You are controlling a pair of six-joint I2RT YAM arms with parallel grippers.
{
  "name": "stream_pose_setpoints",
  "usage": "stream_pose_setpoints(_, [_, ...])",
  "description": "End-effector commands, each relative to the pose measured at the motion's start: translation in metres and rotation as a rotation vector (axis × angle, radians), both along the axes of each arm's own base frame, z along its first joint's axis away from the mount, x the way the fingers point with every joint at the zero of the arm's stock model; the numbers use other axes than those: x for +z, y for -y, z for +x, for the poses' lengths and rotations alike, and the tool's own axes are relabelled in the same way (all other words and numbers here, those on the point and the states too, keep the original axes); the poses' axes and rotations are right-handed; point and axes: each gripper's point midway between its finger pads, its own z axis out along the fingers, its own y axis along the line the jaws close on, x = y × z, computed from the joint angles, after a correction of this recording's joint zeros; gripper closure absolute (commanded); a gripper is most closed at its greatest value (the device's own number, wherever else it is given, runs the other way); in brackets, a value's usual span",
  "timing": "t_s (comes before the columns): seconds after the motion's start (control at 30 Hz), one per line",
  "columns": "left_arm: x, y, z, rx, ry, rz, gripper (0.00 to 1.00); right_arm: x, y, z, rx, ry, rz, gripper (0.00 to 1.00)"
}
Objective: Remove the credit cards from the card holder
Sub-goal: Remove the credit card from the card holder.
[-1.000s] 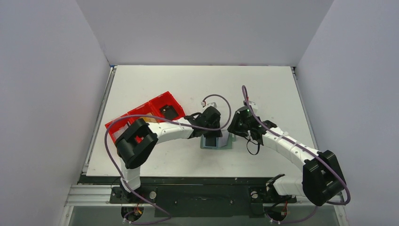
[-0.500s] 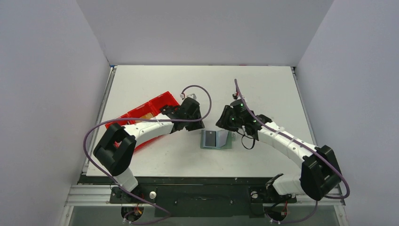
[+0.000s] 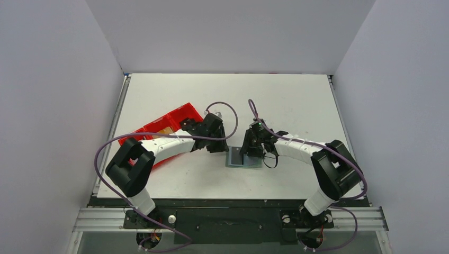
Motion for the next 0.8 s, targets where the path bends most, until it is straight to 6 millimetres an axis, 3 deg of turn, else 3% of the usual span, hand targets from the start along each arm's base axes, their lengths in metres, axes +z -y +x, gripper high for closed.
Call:
stream_pose_setpoints(0.0, [-0.002, 0.003, -0.003, -0.029, 0.005, -0.009, 0.72, -0.010, 0.000, 0.010, 0.011, 0.042, -0.002, 0.60])
stream_pose_setpoints(0.17, [-0.007, -0.002, -0.007, -0.020, -0.008, 0.003, 0.72, -0.024, -0.015, 0.003, 0.055, 0.028, 0.060, 0.52])
stream_pose_setpoints(0.47, [-0.015, -0.015, -0.024, -0.002, -0.033, 0.010, 0.73, -0.026, -0.055, -0.014, 0.121, 0.020, 0.182, 0.52])
stream_pose_setpoints(0.77, [-0.026, -0.026, -0.034, 0.022, -0.049, 0.022, 0.74, -0.026, -0.053, -0.029, 0.035, -0.018, 0.259, 0.53])
